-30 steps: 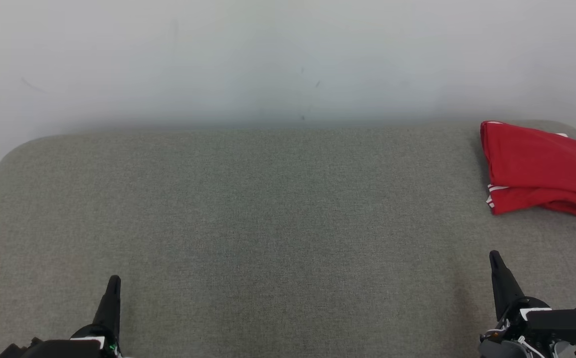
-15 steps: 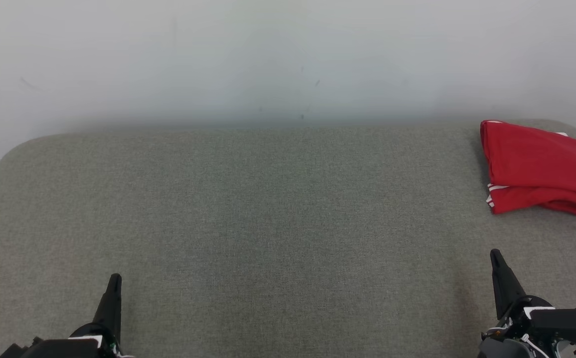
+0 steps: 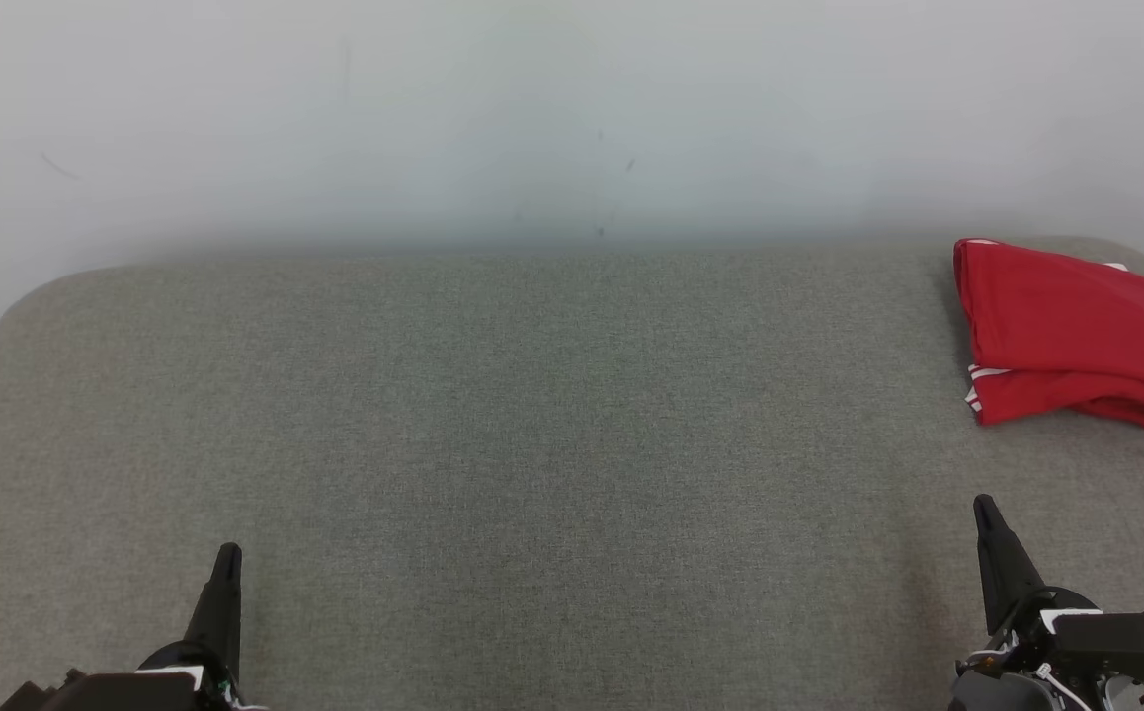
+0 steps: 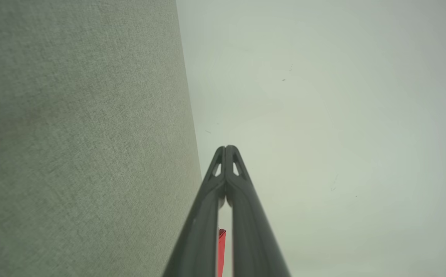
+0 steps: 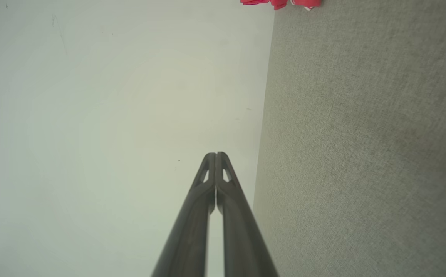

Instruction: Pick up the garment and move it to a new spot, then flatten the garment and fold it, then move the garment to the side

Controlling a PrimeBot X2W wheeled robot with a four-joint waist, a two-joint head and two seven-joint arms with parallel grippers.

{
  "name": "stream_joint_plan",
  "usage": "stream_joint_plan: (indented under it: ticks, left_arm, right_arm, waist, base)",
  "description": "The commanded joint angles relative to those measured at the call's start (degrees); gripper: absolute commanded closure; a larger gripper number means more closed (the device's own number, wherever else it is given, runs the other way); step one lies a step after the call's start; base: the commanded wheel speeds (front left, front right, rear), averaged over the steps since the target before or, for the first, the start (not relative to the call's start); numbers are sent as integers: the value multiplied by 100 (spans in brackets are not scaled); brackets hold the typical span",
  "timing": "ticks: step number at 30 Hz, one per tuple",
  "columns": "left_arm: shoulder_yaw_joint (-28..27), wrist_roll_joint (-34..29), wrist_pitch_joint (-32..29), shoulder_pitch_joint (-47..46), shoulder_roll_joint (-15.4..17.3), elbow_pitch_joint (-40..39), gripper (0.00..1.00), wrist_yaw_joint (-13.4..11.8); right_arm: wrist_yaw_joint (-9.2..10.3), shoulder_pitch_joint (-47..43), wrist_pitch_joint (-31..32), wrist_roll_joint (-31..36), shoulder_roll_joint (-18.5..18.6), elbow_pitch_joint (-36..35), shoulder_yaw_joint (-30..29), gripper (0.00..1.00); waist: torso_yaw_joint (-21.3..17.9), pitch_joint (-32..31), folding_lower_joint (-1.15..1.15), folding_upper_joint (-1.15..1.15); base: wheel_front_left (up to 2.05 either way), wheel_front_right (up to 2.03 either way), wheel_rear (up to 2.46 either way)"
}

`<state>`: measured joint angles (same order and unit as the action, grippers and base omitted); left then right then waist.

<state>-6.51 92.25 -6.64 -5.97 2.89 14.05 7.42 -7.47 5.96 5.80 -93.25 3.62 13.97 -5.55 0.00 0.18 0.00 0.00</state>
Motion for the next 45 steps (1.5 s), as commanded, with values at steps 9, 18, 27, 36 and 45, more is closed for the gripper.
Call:
stream_joint_plan:
  ticks: [9,18,27,36,45]
  left_arm:
    - [-14,28,-3,-57,-11,8,100,16]
    - [-16,27,-3,-56,-10,7,100,16]
    - [-15,28,-3,-56,-10,7,100,16]
    - [-13,28,-2,-55,-10,7,100,16]
    - [-15,28,-2,-55,-10,6,100,16]
  right_arm:
    - [-4,40,22,24,-15,4,-27,100]
    - [-4,41,27,40,-24,4,-36,100]
    - [-4,42,38,52,-30,5,-44,100]
    - [-4,43,49,50,-34,6,-53,100]
    - [-4,44,55,56,-38,6,-61,100]
  waist:
    - [0,0,0,0]
    - [0,0,0,0]
    - [0,0,0,0]
    - [0,0,0,0]
    - [0,0,0,0]
  base:
    - [0,0,0]
    - [0,0,0]
    - [0,0,0]
    - [0,0,0]
    - [0,0,0]
